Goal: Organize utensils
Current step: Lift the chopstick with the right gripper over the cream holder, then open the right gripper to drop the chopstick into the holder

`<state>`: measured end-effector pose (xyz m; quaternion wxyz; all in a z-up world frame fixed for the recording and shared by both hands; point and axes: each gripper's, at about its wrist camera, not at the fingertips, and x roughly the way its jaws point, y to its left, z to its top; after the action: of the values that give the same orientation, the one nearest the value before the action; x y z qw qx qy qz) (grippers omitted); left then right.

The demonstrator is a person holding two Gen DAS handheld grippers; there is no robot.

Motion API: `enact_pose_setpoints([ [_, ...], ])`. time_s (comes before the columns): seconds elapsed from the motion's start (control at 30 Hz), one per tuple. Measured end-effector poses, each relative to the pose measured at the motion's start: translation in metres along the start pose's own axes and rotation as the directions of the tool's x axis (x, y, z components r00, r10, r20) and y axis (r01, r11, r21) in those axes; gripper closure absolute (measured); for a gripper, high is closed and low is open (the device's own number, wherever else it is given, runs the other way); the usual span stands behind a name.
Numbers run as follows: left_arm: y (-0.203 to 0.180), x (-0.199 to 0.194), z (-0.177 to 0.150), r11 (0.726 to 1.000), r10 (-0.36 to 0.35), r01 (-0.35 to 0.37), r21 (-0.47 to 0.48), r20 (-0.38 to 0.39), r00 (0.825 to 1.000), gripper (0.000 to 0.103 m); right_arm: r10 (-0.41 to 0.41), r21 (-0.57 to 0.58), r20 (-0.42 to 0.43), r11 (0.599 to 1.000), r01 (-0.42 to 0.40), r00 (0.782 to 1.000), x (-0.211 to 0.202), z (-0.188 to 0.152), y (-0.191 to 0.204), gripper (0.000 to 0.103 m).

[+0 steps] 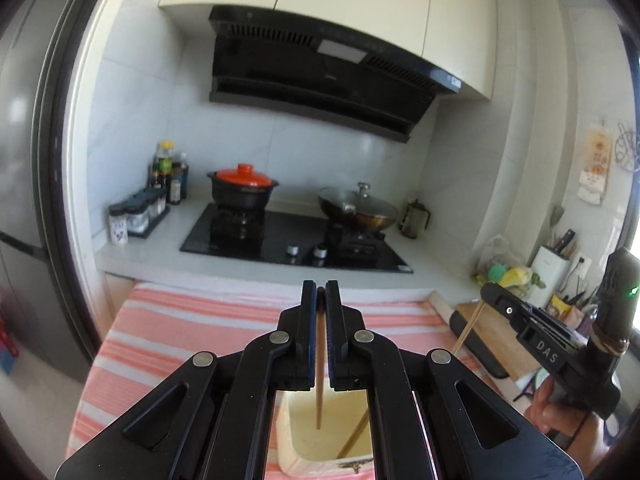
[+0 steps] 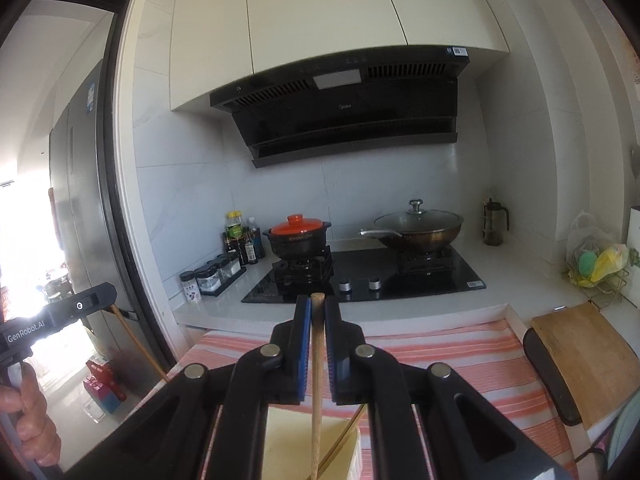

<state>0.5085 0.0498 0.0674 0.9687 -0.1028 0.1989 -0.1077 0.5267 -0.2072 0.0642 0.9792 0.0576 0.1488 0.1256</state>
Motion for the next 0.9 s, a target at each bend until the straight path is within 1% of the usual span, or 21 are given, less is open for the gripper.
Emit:
enact_pose_setpoints([
  [0.07, 0.002, 0.019, -0.016, 1.0, -0.001, 0.0, -0.008, -0.061, 0.998, 0.101, 0.0, 0.014, -0.066, 1.0, 0.001, 0.998, 0.018, -0.015, -0.005, 0.096],
  [0.13, 0.001, 0.038, -0.031, 1.0, -0.001, 0.001, -0.001, -0.126, 0.992, 0.101, 0.005, 0.023, -0.14, 1.0, -0.001, 0.99, 0.035, -0.032, -0.009, 0.096],
  [0.2, -0.005, 0.053, -0.043, 1.0, 0.001, 0.002, 0.013, -0.177, 0.984, 0.1, 0.013, 0.024, -0.204, 1.0, -0.008, 0.979, 0.048, -0.046, -0.01, 0.096],
  [0.27, -0.011, 0.068, -0.051, 1.0, 0.005, 0.0, 0.023, -0.235, 0.972, 0.1, 0.027, 0.031, -0.265, 0.999, -0.019, 0.964, 0.059, -0.057, -0.01, 0.095],
  [0.33, -0.016, 0.077, -0.054, 1.0, 0.007, -0.003, 0.014, -0.286, 0.958, 0.082, 0.056, 0.058, -0.349, 0.998, -0.038, 0.935, 0.072, -0.064, -0.011, 0.094],
  [0.37, -0.017, 0.077, -0.053, 1.0, 0.004, -0.002, 0.007, -0.3, 0.954, 0.058, 0.054, 0.067, -0.379, 0.997, -0.031, 0.924, 0.075, -0.065, -0.012, 0.092],
  [0.4, -0.017, 0.072, -0.051, 1.0, 0.005, -0.006, -0.001, -0.296, 0.955, 0.039, 0.049, 0.071, -0.395, 0.997, -0.023, 0.918, 0.075, -0.064, -0.012, 0.083],
  [0.43, -0.018, 0.062, -0.049, 1.0, 0.004, -0.005, -0.004, -0.279, 0.96, 0.033, 0.045, 0.075, -0.394, 0.997, -0.017, 0.918, 0.069, -0.061, -0.012, 0.076],
  [0.47, -0.018, 0.05, -0.046, 1.0, -0.005, 0.006, 0.003, -0.258, 0.966, 0.026, 0.047, 0.082, -0.38, 0.997, -0.017, 0.924, 0.06, -0.055, -0.013, 0.074],
  [0.5, -0.02, 0.038, -0.044, 1.0, -0.009, 0.015, 0.023, -0.243, 0.97, 0.02, 0.052, 0.084, -0.363, 0.996, -0.023, 0.93, 0.049, -0.049, -0.012, 0.065],
  [0.53, -0.021, 0.025, -0.044, 0.999, 0.001, 0.011, 0.051, -0.234, 0.972, 0.016, 0.053, 0.078, -0.348, 0.997, -0.028, 0.936, 0.037, -0.043, -0.012, 0.055],
  [0.57, -0.023, 0.011, -0.045, 0.996, 0.023, -0.004, 0.087, -0.226, 0.974, 0.007, 0.055, 0.063, -0.337, 0.997, -0.035, 0.94, 0.021, -0.038, -0.01, 0.052],
  [0.6, -0.025, -0.005, -0.049, 0.992, 0.052, -0.025, 0.127, -0.215, 0.975, 0.0, 0.056, 0.046, -0.329, 0.998, -0.044, 0.943, 0.006, -0.034, -0.009, 0.048],
  [0.67, -0.027, -0.037, -0.064, 0.973, 0.138, -0.098, 0.207, -0.186, 0.973, 0.0, 0.051, 0.006, -0.324, 0.999, -0.052, 0.945, -0.026, -0.035, -0.007, 0.043],
  [0.7, -0.026, -0.052, -0.076, 0.962, 0.183, -0.139, 0.234, -0.178, 0.967, 0.0, 0.049, -0.013, -0.331, 0.998, -0.056, 0.942, -0.042, -0.04, -0.008, 0.037],
  [0.73, -0.024, -0.065, -0.091, 0.95, 0.232, -0.183, 0.251, -0.183, 0.955, 0.0, 0.045, -0.03, -0.339, 0.998, -0.059, 0.94, -0.058, -0.048, -0.009, 0.033],
  [0.77, -0.021, -0.076, -0.107, 0.94, 0.273, -0.219, 0.263, -0.194, 0.942, 0.0, 0.04, -0.048, -0.351, 0.997, -0.061, 0.936, -0.073, -0.058, -0.011, 0.031],
  [0.8, -0.019, -0.088, -0.126, 0.932, 0.296, -0.235, 0.277, -0.203, 0.934, 0.0, 0.034, -0.067, -0.36, 0.996, -0.062, 0.932, -0.088, -0.072, -0.014, 0.03],
  [0.83, -0.016, -0.099, -0.145, 0.926, 0.306, -0.239, 0.294, -0.21, 0.928, 0.0, 0.02, -0.083, -0.364, 0.995, -0.053, 0.931, -0.103, -0.088, -0.018, 0.03],
  [0.87, -0.014, -0.111, -0.165, 0.923, 0.312, -0.24, 0.3, -0.222, 0.924, 0.0, -0.009, -0.098, -0.362, 0.995, -0.029, 0.932, -0.118, -0.105, -0.024, 0.03],
  [0.9, -0.01, -0.122, -0.185, 0.927, 0.311, -0.236, 0.291, -0.246, 0.918, 0.0, -0.047, -0.111, -0.359, 0.994, 0.007, 0.932, -0.133, -0.125, -0.03, 0.03],
])
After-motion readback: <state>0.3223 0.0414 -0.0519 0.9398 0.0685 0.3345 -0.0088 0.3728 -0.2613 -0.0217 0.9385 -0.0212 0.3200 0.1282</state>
